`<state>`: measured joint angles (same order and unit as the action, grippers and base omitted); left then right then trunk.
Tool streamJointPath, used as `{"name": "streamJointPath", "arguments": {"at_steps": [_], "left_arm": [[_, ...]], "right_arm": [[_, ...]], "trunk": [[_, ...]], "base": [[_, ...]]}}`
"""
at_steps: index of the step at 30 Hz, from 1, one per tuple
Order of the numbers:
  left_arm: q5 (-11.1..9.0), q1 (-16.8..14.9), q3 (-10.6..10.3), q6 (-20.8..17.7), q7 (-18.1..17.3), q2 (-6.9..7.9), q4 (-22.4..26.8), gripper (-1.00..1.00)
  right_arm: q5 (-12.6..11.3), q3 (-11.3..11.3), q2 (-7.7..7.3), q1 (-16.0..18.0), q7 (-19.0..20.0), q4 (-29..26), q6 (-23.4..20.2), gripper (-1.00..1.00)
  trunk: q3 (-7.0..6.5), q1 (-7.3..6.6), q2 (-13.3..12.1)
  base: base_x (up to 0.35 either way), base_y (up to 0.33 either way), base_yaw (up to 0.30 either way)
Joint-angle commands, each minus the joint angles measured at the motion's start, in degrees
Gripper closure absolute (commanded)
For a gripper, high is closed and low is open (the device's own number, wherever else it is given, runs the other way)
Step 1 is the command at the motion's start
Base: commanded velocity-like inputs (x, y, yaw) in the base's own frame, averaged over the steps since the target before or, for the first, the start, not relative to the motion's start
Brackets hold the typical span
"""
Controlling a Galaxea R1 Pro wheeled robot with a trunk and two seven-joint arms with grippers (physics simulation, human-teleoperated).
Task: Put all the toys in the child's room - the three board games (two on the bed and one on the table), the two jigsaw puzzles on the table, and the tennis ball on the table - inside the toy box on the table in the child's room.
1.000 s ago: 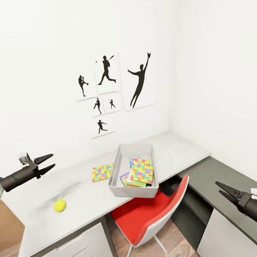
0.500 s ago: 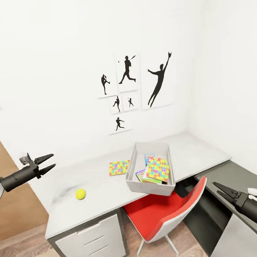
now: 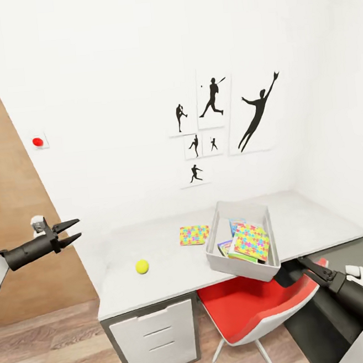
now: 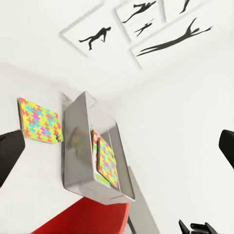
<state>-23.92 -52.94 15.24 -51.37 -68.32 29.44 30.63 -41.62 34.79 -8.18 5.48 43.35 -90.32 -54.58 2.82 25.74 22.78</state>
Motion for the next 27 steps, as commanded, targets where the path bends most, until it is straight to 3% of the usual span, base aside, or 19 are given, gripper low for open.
{"name": "streamJointPath", "arguments": {"at_steps": [1,27], "left_arm": [[-0.2,-0.1,0.0,-0.4,-0.1,0.0,0.0,-1.0],[-0.2,-0.1,0.0,-0.3,0.0,-0.25,0.0,-1.0]], "right_arm": [[0.1,0.0,0.0,0.1,0.2,0.0,-0.3,-1.0],[0.2,-0.6,0.0,0.1,-0.3,0.0,-0.3,-1.0]], "trunk": [[0.1,0.04,0.1],[-0.82,0.04,0.1]], "base": [[0.0,0.15,0.239],[0.0,0.194,0.239]]}}
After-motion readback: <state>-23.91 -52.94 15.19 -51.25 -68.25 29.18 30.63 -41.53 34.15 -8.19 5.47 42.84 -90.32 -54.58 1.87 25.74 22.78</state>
